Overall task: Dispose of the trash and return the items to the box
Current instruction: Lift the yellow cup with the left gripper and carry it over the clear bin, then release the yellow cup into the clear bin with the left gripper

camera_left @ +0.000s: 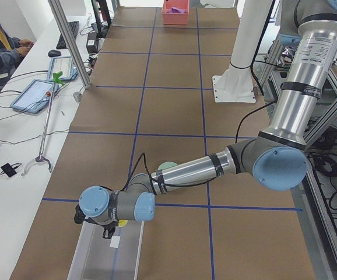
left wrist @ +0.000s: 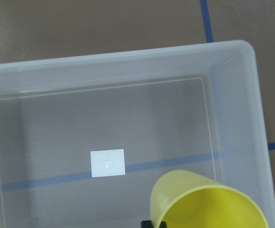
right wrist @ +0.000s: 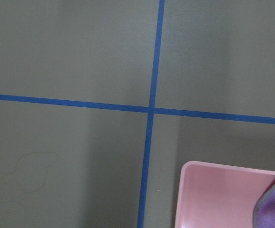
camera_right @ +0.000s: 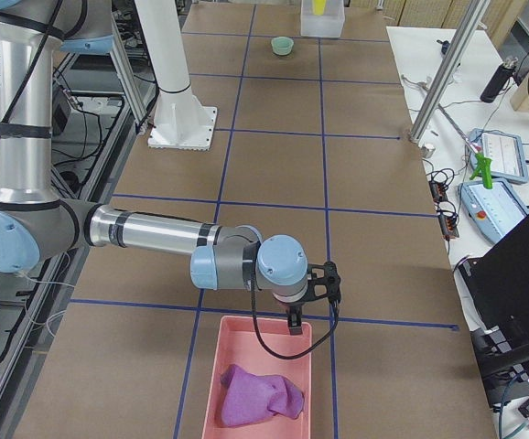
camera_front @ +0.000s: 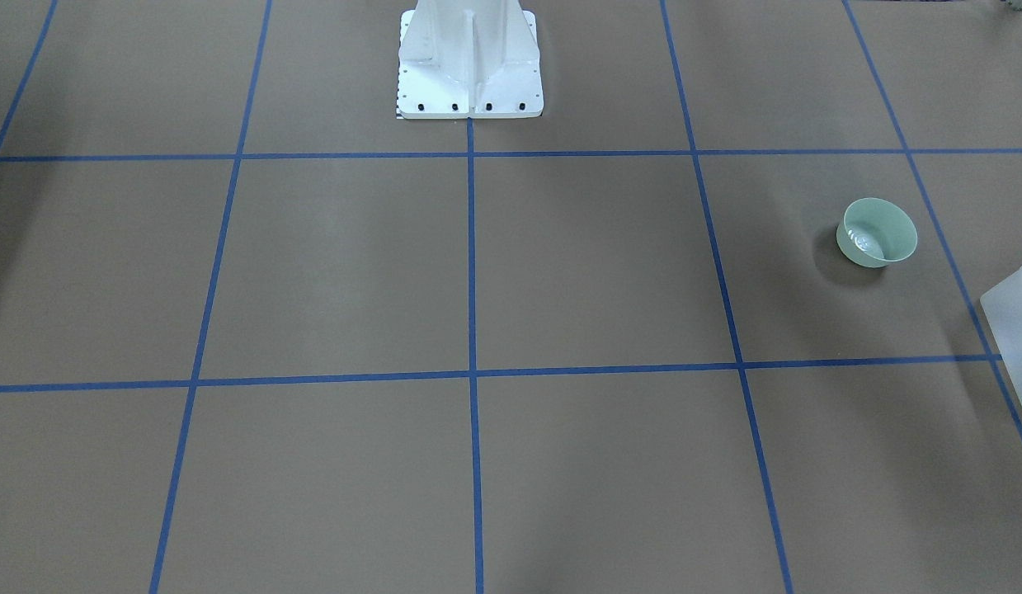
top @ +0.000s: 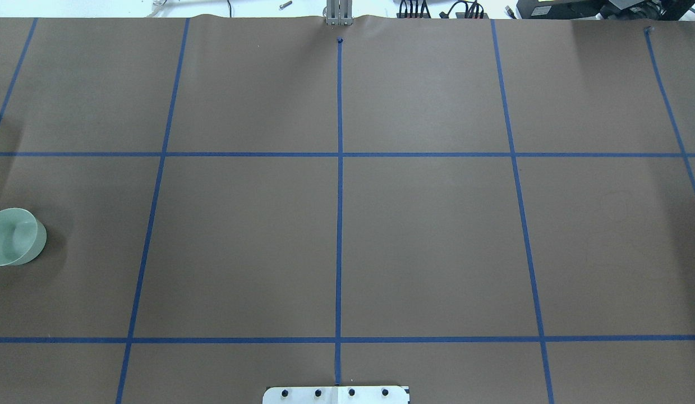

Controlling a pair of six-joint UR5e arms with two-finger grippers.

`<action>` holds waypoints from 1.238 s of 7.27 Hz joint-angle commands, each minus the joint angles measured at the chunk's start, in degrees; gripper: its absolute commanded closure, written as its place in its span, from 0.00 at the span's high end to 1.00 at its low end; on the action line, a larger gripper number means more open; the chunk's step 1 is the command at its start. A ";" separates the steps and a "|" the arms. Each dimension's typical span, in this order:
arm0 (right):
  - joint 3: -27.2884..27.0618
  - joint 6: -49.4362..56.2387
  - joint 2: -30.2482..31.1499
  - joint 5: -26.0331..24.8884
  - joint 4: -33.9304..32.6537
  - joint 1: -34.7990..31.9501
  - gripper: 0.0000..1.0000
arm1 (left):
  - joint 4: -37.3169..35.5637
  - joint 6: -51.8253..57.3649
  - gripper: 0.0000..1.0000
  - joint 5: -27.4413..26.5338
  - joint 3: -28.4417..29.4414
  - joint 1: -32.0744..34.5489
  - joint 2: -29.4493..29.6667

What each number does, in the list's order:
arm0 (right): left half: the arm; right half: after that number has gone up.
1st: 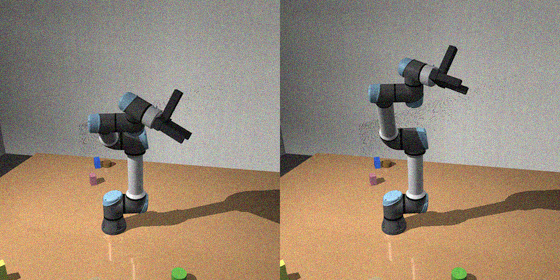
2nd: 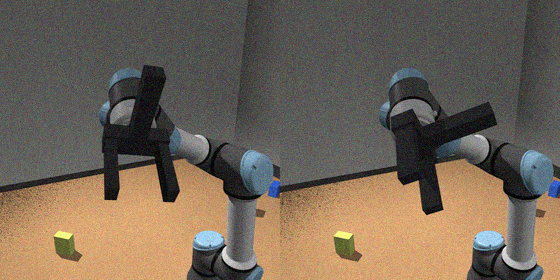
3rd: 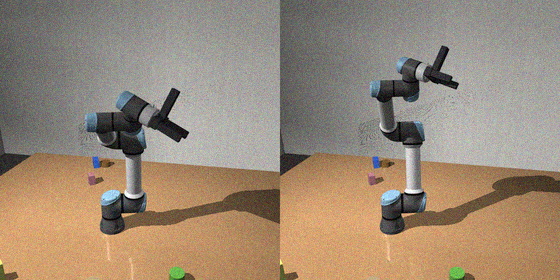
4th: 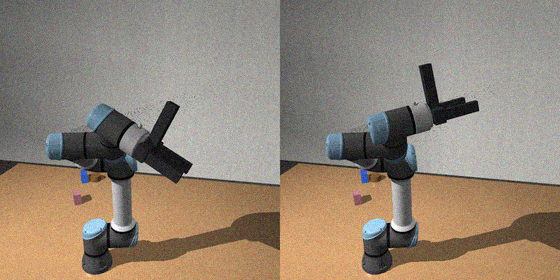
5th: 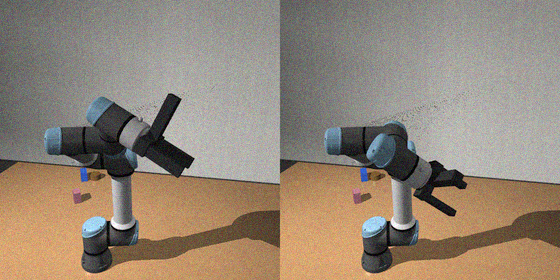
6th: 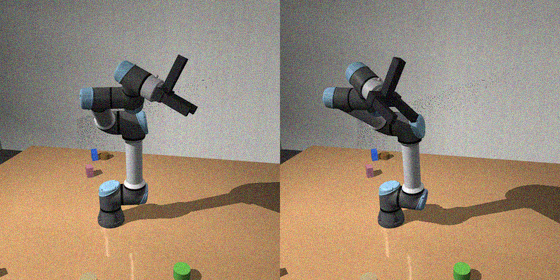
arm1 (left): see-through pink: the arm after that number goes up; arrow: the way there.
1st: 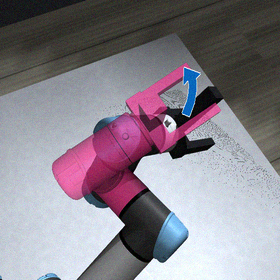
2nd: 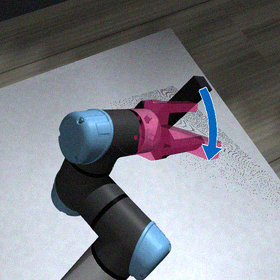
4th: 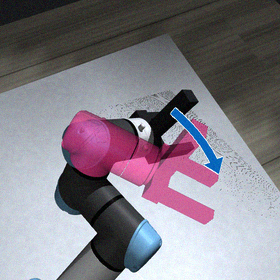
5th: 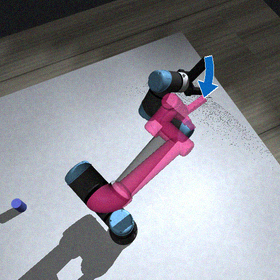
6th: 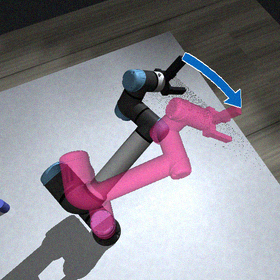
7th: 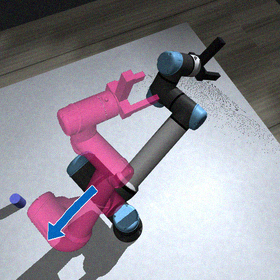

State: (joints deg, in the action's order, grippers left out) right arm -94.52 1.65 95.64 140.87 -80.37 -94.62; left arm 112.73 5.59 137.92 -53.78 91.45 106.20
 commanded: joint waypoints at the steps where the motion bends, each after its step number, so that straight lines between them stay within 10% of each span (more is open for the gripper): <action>1: -2.50 -3.31 -0.01 -0.15 -0.22 1.45 1.00 | 2.33 -3.92 0.00 -0.99 1.04 -2.59 -0.20; 3: -2.59 -3.59 -0.01 -0.15 -0.31 1.90 1.00 | -0.38 -4.01 0.49 -1.25 0.44 -4.61 -0.20; 6: -2.59 -3.67 0.08 -0.06 -0.40 2.16 1.00 | -2.33 -4.10 0.64 -0.99 -2.02 -3.04 0.24; 9: -2.59 -3.67 0.16 0.37 -0.40 2.33 1.00 | -23.47 -6.45 0.68 -0.73 -28.21 -1.10 -4.03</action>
State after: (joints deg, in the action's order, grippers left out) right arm -97.12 -2.00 95.71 140.88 -80.77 -92.36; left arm 97.16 0.92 137.10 -70.22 90.11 105.14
